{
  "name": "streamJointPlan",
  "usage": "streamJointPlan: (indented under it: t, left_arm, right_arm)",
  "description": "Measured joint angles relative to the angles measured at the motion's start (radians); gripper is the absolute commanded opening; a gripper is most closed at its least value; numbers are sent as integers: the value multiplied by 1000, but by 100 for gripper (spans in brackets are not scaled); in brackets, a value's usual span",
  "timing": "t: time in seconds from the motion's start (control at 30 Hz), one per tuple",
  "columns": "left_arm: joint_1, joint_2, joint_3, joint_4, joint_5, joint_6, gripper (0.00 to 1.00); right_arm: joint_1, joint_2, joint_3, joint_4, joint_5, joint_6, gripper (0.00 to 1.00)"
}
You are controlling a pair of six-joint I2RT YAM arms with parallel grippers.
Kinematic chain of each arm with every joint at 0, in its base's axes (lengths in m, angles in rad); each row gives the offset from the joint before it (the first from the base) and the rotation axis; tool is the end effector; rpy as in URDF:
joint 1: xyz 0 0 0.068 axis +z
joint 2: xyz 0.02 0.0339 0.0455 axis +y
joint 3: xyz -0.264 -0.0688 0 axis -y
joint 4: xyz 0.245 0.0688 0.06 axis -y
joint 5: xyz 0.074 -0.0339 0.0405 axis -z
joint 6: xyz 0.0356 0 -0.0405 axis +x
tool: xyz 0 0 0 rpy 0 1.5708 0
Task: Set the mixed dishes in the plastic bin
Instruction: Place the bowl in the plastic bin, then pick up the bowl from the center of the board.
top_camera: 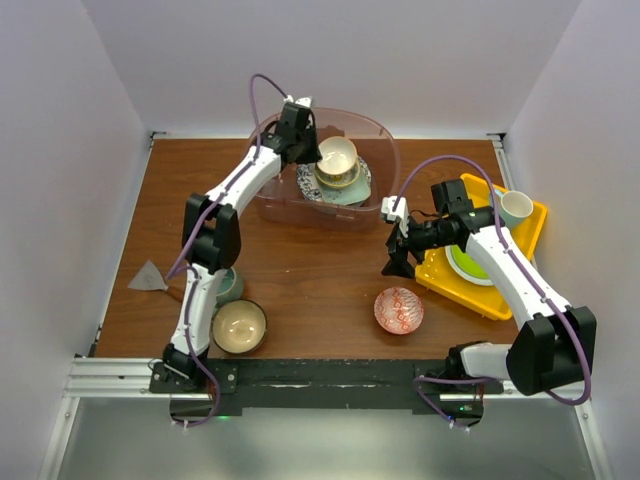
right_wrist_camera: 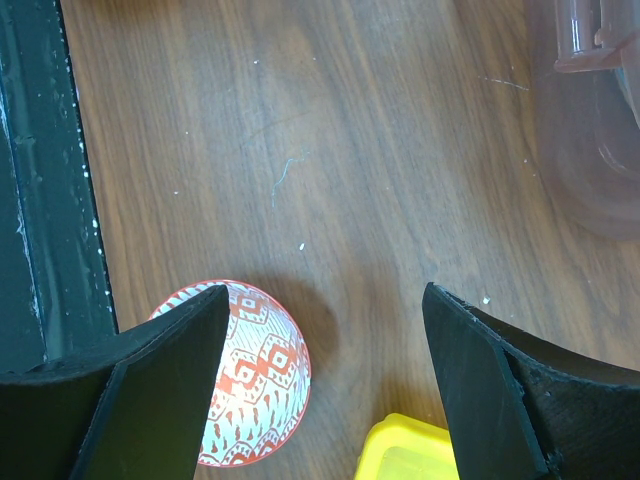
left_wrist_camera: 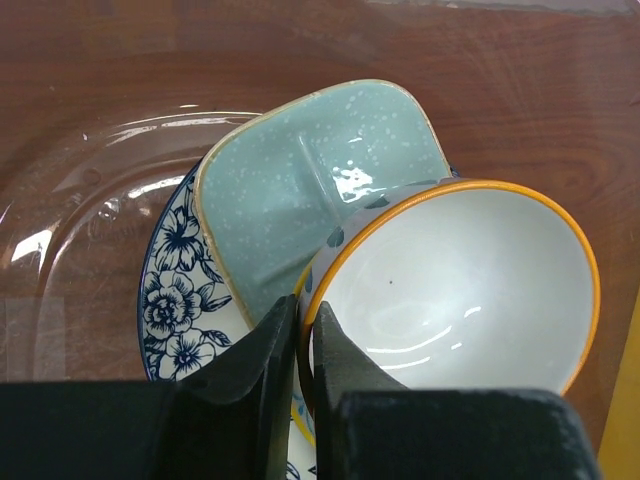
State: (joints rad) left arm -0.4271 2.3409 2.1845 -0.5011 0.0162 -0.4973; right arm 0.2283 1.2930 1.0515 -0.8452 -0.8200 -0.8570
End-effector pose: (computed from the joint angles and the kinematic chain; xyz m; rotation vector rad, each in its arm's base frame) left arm 0.4930 -0.2250 0.2571 -0.0709 2.2785 -0.5159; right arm 0.2333 0.0809 0.2801 -1.4175 1.8664 0.7853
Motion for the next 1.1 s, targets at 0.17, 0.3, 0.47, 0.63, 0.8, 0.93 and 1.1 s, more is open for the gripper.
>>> streamJointPlan:
  t: [0.17,0.3,0.47,0.63,0.8,0.93,1.1]
  left_arm:
    - [-8,0,5,-9,-20,16,27]
    - [-11,0,9,-12,-24,19,41]
    - [-12,0,17,-11,-26,25,57]
    - [-11,-20,14,-11,-22,51,74]
    - [-3,-134,-55,16,20,72,81]
    - [19,-254,-115,65,62,87,86]
    - [45,-375,-200,121,88,104,91]
  right_arm:
    - [0,0,0,0,0,0,82]
    - [0,0,0,0,0,0,82]
    - [0,-2,0,0,1,0,82]
    - [0,-18,0,0,9,0,83]
    - [0,-28,0,0,17,0,83]
    - [0,-30,0,0,17,-2,84]
    - [0,-30,0,0,16,-12,85]
